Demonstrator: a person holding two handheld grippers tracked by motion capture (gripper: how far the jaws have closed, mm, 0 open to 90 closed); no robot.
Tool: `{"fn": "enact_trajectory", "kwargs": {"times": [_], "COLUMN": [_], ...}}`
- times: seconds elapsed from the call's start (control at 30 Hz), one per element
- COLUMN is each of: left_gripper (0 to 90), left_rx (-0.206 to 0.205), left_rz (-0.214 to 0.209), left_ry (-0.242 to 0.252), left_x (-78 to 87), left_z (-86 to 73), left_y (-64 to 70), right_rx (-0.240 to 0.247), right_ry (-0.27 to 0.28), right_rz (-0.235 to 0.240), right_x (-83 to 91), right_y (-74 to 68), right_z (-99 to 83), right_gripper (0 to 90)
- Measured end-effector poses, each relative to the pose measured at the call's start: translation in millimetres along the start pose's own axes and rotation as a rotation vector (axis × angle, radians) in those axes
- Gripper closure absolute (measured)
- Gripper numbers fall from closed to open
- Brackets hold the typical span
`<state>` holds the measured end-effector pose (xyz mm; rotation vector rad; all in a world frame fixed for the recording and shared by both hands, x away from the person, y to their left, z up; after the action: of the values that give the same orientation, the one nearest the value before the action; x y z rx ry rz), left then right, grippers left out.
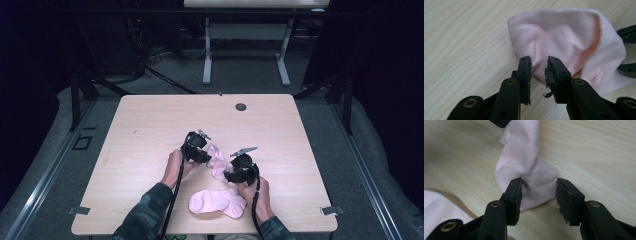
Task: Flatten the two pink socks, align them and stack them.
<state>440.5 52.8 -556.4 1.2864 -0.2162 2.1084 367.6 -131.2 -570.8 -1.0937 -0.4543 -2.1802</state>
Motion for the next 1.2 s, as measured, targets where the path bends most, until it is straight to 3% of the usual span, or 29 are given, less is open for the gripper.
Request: {"fn": "enact_trajectory", "kwargs": {"times": [0.2, 0.3, 0.33, 0.43, 0.53, 0.63, 0.73, 0.9, 0.93, 1.0, 1.07, 1.13, 1.2], "left_gripper": [83.7, 89.2, 89.8, 90.0, 90.0, 90.0, 90.0, 90.0, 89.3, 72.0, 66.0, 57.2, 54.5], "left_rx": [-0.004, -0.002, 0.002, -0.001, 0.004, -0.016, -0.034, -0.033, -0.021, 0.015, 0.038, 0.037, 0.04], "left_rz": [0.011, 0.007, 0.0, 0.0, -0.011, 0.021, 0.034, 0.008, -0.01, -0.04, -0.085, -0.084, -0.081], "left_ry": [-0.013, -0.006, 0.0, 0.006, 0.044, 0.108, 0.165, 0.164, 0.153, 0.128, 0.113, 0.091, 0.078], "left_x": [-7.6, -9.9, -10.3, -10.0, -7.4, -1.4, 5.3, 4.2, 2.6, -2.2, -6.8, -11.3, -16.2], "left_z": [-1.3, -3.4, -4.0, -4.0, -4.6, -7.6, -12.6, -15.7, -14.2, -9.6, -4.9, -1.6, 1.8], "left_y": [2.4, 2.9, 3.1, 2.9, 1.3, 3.6, 7.8, 7.8, 6.3, 3.5, 2.0, 3.1, 5.2], "right_rx": [0.009, -0.002, 0.017, -0.001, 0.001, -0.009, 0.016, 0.066, 0.074, 0.07, 0.073, 0.071, 0.081], "right_ry": [0.013, 0.029, 0.004, 0.013, 0.01, 0.018, 0.004, -0.018, -0.026, -0.019, -0.029, -0.035, -0.045], "right_rz": [-0.009, 0.004, 0.005, 0.026, 0.021, 0.025, 0.018, 0.013, 0.014, 0.014, 0.012, 0.015, 0.022], "right_x": [-2.9, -3.1, -1.6, -1.2, 2.6, 7.1, 15.4, 28.1, 28.8, 27.9, 26.3, 24.4, 22.5], "right_y": [-1.0, -1.2, 0.9, 2.9, 6.4, 10.1, 13.2, 17.1, 17.6, 18.0, 19.4, 19.7, 20.4], "right_z": [-1.2, -2.0, -2.8, -3.6, -4.6, -6.7, -8.4, -7.9, -7.9, -8.6, -10.1, -11.2, -12.1], "right_gripper": [68.0, 75.2, 77.6, 81.0, 81.6, 81.6, 81.6, 81.6, 81.5, 81.4, 81.4, 81.4, 81.4]}}
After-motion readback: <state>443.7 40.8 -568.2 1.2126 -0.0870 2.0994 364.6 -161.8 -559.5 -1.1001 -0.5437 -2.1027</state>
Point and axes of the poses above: each handheld gripper's, and its own axes: x roughly backward along the jaws, z roughly out of its top, y roughly to its right, the point moved 1 cm from there along -x, roughly forward along the jaws, and after that the axes turned 13 degrees about x, right-handed, at the moved point
